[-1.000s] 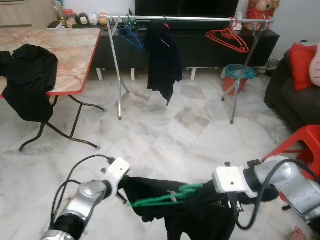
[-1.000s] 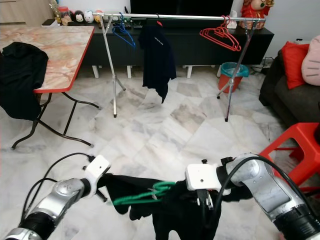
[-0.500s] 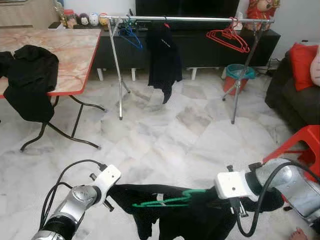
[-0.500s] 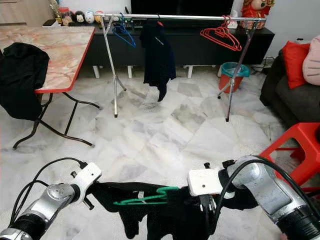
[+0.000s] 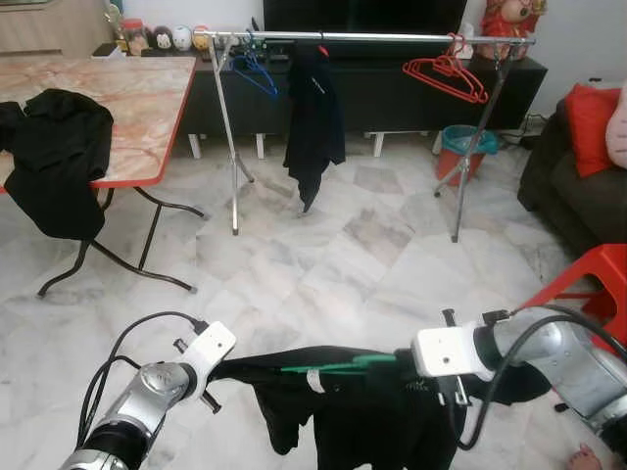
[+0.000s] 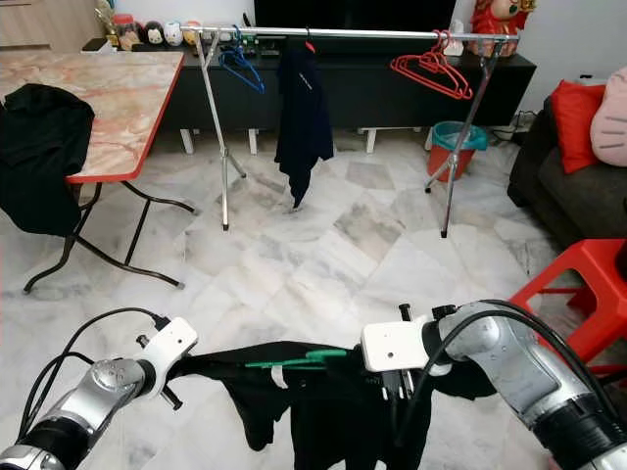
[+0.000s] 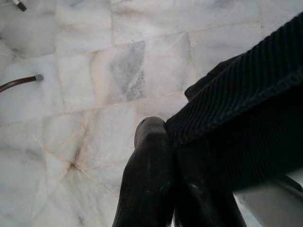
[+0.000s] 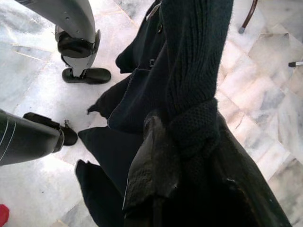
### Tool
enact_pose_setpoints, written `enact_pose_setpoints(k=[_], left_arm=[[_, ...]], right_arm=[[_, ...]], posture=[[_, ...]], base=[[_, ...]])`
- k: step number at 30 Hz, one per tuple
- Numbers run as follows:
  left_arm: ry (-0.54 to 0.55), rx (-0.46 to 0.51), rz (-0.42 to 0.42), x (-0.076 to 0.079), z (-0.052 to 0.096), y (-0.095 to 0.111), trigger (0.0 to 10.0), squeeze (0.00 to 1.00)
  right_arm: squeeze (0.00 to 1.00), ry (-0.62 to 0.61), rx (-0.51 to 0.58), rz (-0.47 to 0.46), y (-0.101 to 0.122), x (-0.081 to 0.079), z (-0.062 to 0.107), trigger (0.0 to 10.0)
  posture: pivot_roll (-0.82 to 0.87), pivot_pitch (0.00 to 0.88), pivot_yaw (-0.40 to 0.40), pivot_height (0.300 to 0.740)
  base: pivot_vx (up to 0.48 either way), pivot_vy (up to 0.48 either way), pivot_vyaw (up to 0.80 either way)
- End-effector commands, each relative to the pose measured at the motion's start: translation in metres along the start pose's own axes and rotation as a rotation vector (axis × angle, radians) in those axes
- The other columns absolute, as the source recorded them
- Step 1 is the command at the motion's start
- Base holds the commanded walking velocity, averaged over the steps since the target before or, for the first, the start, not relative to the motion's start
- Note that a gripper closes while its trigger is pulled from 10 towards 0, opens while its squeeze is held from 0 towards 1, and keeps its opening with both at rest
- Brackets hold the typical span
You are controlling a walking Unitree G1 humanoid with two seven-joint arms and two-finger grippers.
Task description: Hang hanger
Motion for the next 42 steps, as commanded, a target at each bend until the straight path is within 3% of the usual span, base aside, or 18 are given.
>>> enact_pose_setpoints(k=[1,8,13,14,15,17,24,31,35,38,42], left_arm=[[0.095,-0.228,0.027,-0.023,0.023,-0.058,10.0,0.00],[0.066,-0.220,0.021,-0.017,0.021,-0.058,10.0,0.00],[0.069,-0.196,0.013,-0.023,0.022,-0.050,10.0,0.00],[0.071,-0.170,0.020,-0.026,0.022,-0.042,10.0,0.00],[0.068,-0.073,0.066,-0.035,0.024,-0.019,10.0,0.00],[0.063,-0.011,0.085,-0.040,0.026,-0.004,10.0,0.00],[0.001,0.078,0.092,-0.041,0.031,0.021,10.0,0.00],[-0.080,0.149,0.070,-0.032,0.042,0.045,10.0,0.00],[-0.080,0.179,0.097,-0.032,0.042,0.055,10.0,0.00],[-0.091,0.184,0.090,-0.028,0.044,0.059,10.0,0.00],[-0.107,0.234,0.095,-0.020,0.044,0.073,10.0,0.00]], right_arm=[[0.00,-0.102,-0.072,-0.020,-0.014,0.020,0.024,0.0],[0.00,-0.093,-0.068,-0.032,-0.013,0.018,0.019,0.0],[0.00,-0.069,-0.092,-0.031,-0.018,0.012,0.014,0.0],[0.00,-0.064,-0.097,-0.031,-0.020,0.010,0.012,0.0],[0.00,-0.061,-0.106,-0.034,-0.023,0.006,0.005,0.0],[0.00,-0.054,-0.114,-0.036,-0.025,0.002,0.002,0.0],[0.00,-0.070,-0.112,-0.051,-0.026,0.001,-0.010,0.0],[0.00,-0.296,-0.048,-0.135,-0.020,0.024,-0.028,0.0],[0.00,-0.273,-0.015,-0.197,-0.018,0.016,-0.044,0.0],[0.00,-0.320,0.046,-0.259,-0.012,0.021,-0.050,0.0],[0.00,-0.474,0.108,-0.351,-0.004,0.043,-0.052,0.0]], posture=[[-0.05,0.000,0.000,0.740],[-0.05,0.000,-0.002,0.740],[-0.05,0.000,-0.003,0.740],[-0.05,0.000,-0.005,0.740],[-0.04,0.000,-0.005,0.740],[-0.04,0.000,-0.005,0.740],[-0.04,0.000,-0.002,0.740],[-0.03,0.000,-0.001,0.740],[-0.03,0.000,-0.001,0.740],[-0.03,0.000,-0.001,0.740],[-0.03,0.000,-0.005,0.740]], base=[[0.000,0.000,0.00],[0.000,0.000,0.00],[0.000,0.000,0.00],[0.000,0.000,0.00],[0.000,0.000,0.00],[0.000,0.000,0.00],[0.000,0.000,0.00],[0.000,0.000,0.00],[0.000,0.000,0.00],[0.000,0.000,0.00],[0.000,0.000,0.00]])
Point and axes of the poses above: a point about 5 cm out from each wrist's last joint towards the gripper, its own z axis pointing back from the gripper into the wrist, its own y axis along the axis of the wrist's last joint, x = y × z, the point moved 3 cm from there along -z, pointing out of the wrist towards the gripper, and after that the axes turned 11 degrees about -z, right-handed, at the moved point
